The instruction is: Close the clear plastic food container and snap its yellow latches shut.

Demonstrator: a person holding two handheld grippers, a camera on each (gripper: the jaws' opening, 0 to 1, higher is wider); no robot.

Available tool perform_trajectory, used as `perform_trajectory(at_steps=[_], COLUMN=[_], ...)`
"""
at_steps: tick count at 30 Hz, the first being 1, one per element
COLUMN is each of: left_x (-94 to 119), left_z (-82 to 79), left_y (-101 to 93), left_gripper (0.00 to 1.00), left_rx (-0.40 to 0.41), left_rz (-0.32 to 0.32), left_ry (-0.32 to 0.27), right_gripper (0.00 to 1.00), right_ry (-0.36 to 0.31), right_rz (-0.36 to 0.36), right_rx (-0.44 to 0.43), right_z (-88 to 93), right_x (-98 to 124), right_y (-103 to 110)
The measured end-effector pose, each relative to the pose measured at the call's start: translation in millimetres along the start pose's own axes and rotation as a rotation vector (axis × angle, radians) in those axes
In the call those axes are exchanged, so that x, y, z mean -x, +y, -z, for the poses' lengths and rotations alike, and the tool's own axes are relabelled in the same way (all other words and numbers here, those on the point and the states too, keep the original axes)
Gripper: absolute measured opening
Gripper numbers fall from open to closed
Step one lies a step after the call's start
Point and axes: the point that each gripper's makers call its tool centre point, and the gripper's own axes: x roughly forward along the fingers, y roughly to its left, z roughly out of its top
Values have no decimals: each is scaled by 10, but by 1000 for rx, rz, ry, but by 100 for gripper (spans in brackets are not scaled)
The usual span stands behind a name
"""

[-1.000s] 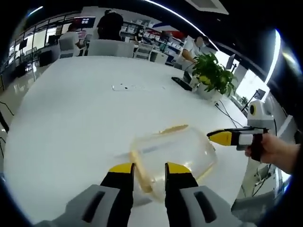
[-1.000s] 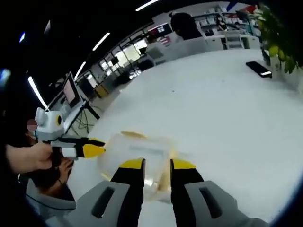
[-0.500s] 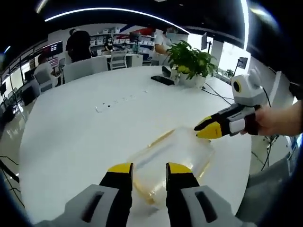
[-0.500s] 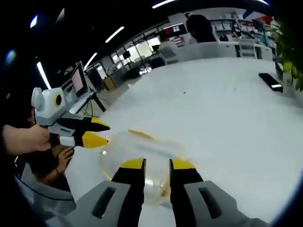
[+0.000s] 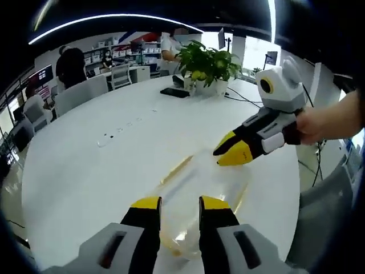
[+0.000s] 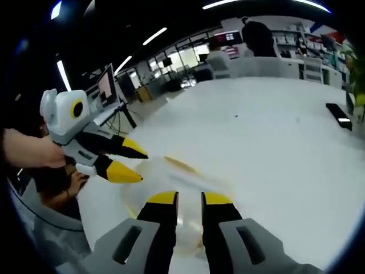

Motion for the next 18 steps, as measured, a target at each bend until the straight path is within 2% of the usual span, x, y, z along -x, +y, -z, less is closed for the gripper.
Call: perform_trajectory(at_steps=[3, 18], left_x=[-29, -131], left_z=[-8, -4], left_y=[-40, -247], left_gripper=[19, 18], left_rx=[-19, -116], left_rz=[20, 100], left_ry=[1, 1], right_gripper=[13, 13], right_ry=[2, 38], right_rz=[-25, -69], right_rx=[70, 211], right_z=[-8, 6], right_x=[-29, -148], right_y=[52, 86])
